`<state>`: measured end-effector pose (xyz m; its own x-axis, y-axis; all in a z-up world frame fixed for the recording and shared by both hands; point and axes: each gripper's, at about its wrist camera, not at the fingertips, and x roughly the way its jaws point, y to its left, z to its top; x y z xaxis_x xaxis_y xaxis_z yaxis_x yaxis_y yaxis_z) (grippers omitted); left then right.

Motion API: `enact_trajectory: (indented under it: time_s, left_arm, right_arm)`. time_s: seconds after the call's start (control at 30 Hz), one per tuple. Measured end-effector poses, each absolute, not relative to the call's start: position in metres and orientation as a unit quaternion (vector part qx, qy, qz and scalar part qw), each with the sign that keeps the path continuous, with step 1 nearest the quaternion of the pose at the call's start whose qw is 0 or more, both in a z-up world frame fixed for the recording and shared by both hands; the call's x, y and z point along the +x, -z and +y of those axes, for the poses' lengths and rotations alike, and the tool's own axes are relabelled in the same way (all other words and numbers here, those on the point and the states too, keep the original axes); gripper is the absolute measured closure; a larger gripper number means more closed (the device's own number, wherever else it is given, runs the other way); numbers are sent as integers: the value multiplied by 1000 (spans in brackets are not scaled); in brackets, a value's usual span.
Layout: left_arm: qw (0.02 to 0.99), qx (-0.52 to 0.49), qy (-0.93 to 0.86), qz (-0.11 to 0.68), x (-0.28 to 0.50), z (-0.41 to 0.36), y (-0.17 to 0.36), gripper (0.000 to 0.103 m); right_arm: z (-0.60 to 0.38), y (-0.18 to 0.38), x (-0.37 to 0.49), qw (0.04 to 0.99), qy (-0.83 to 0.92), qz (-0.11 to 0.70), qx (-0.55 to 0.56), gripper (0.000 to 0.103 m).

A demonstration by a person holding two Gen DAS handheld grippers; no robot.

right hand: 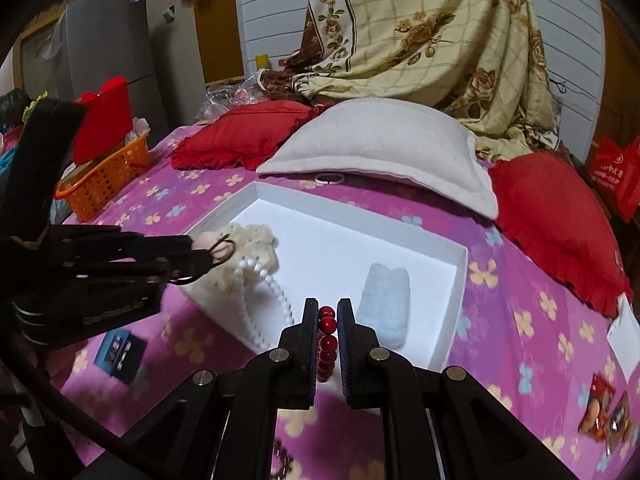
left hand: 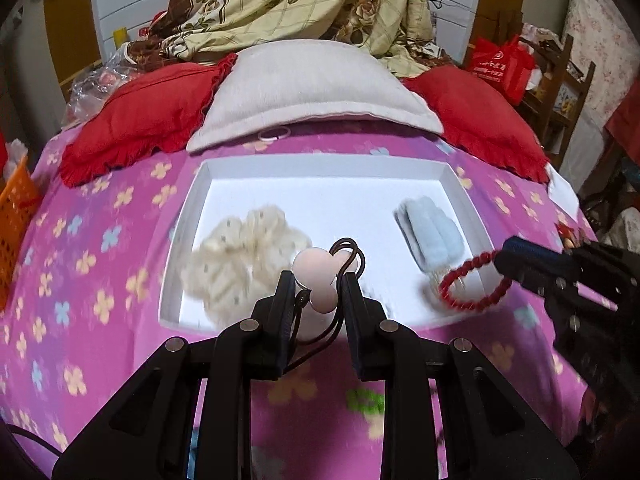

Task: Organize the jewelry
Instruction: 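Lower the hair tie and red bracelet into the tray, opening both grippers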

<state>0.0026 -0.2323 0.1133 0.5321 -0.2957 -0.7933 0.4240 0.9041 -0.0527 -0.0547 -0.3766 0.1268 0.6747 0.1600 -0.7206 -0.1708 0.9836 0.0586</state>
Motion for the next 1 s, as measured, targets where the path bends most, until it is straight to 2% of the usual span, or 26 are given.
enact_trajectory:
  time_s: [0.47,1.0]
  left_arm:
    - [859,55,182,475,100,-266,-75,81]
    - [844,57,160,508,135,-281,-34,80]
  right_arm:
    - [-378,-89,38,900,-100,423,7,95]
    - [-414,-45,78,887,-31,460,11,95]
